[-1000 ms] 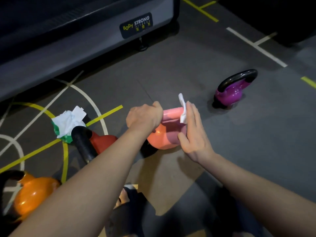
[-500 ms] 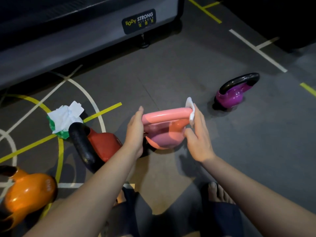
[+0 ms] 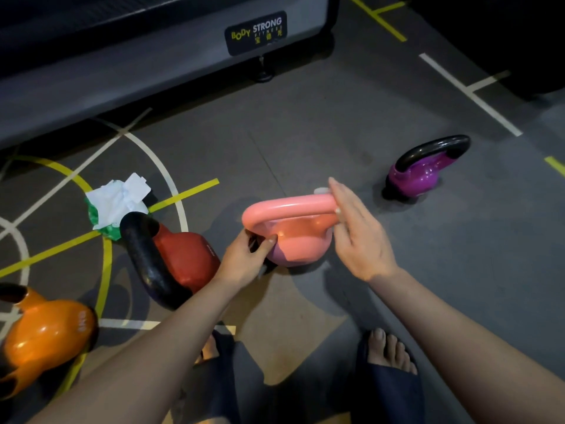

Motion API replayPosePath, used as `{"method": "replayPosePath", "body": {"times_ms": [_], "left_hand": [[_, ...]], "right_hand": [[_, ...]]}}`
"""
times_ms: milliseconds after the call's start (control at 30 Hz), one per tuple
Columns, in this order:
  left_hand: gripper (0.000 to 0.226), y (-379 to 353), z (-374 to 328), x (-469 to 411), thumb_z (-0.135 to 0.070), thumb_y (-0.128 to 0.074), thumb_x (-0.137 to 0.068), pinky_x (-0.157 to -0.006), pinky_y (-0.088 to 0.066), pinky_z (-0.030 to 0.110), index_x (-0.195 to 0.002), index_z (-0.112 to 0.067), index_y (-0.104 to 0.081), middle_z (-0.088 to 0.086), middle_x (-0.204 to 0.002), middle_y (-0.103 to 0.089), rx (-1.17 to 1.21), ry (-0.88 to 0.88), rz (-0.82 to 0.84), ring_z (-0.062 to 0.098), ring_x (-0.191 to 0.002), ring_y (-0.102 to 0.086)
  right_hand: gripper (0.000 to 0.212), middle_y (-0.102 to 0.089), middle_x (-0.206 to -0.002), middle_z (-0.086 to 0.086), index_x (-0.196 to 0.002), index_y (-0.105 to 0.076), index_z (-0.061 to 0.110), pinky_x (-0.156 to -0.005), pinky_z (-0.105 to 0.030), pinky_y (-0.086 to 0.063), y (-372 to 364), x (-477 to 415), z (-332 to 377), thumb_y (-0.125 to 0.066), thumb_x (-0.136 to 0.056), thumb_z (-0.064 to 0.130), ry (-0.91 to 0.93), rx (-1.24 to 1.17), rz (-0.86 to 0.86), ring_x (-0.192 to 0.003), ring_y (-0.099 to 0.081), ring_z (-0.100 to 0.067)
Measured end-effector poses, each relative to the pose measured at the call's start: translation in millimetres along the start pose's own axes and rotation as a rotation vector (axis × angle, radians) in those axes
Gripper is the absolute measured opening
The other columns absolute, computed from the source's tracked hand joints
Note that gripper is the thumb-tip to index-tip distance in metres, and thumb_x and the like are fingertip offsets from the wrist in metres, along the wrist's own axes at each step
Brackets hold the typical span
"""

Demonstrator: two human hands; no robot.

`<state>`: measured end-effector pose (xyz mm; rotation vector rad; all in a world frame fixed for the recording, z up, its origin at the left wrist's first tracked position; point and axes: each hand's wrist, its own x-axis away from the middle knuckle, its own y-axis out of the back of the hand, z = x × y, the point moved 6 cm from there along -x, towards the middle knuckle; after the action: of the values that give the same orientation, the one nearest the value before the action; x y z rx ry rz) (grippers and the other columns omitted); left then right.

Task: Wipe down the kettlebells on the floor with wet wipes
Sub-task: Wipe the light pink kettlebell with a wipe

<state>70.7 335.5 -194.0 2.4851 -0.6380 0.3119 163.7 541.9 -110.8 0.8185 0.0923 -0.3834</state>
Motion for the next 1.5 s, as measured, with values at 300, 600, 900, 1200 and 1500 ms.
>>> {"method": "replayPosePath", "body": {"times_ms": [300,600,900,1200,1500], "left_hand": [[0.043,2,0,-1,-0.04,-0.066,-0.097,-0.097,-0.035,0.02,-0.136,-0.022,-0.059,-0.003,-0.138,-0.063,-0.006,0.04,-0.025,0.013,-0.131,-0.054],[0.04,0,0,-2,-0.041,-0.064,-0.099,-0.096,-0.034,0.021,-0.135,-0.025,-0.059,-0.003,-0.139,-0.062,-0.018,0.017,-0.013,0.016,-0.134,-0.053],[0.038,0,4,-4,-0.045,-0.063,-0.098,-0.097,-0.037,0.024,-0.131,-0.027,-0.061,-0.004,-0.134,-0.065,-0.049,-0.006,0.001,0.018,-0.131,-0.055],[0.039,-2,2,-3,-0.042,-0.062,-0.099,-0.087,-0.037,0.018,-0.134,-0.024,-0.059,-0.011,-0.119,-0.062,-0.041,0.017,0.01,0.02,-0.123,-0.061],[0.025,-4,6,-2,-0.054,-0.064,-0.094,-0.076,-0.043,0.014,-0.116,-0.042,-0.058,0.0,-0.111,-0.068,-0.001,0.048,0.044,0.014,-0.092,-0.062]], "right_hand": [[0.059,-0.038,-0.16,-0.002,-0.15,-0.049,0.016,-0.112,-0.021,-0.042,9,-1,-23,-0.066,-0.093,0.007,-0.41,-0.289,-0.19,-0.133,-0.044,0.012],[0.039,-0.034,-0.163,-0.008,-0.14,-0.061,0.011,-0.11,-0.029,-0.045,0,-2,27,-0.047,-0.104,0.018,0.026,0.047,-0.102,-0.14,-0.049,-0.024],[0.038,-0.052,-0.151,-0.011,-0.14,-0.06,0.005,-0.122,-0.038,-0.032,-15,-1,36,-0.046,-0.105,0.012,0.176,0.189,-0.139,-0.146,-0.042,-0.026],[0.036,-0.057,-0.145,-0.016,-0.136,-0.061,-0.001,-0.118,-0.047,-0.038,-20,-3,38,-0.05,-0.102,0.001,0.346,0.233,-0.103,-0.138,-0.052,-0.029],[0.041,-0.055,-0.149,-0.01,-0.14,-0.058,0.005,-0.118,-0.044,-0.037,-5,-3,36,-0.036,-0.109,0.021,0.162,0.204,-0.11,-0.141,-0.048,-0.024]]}}
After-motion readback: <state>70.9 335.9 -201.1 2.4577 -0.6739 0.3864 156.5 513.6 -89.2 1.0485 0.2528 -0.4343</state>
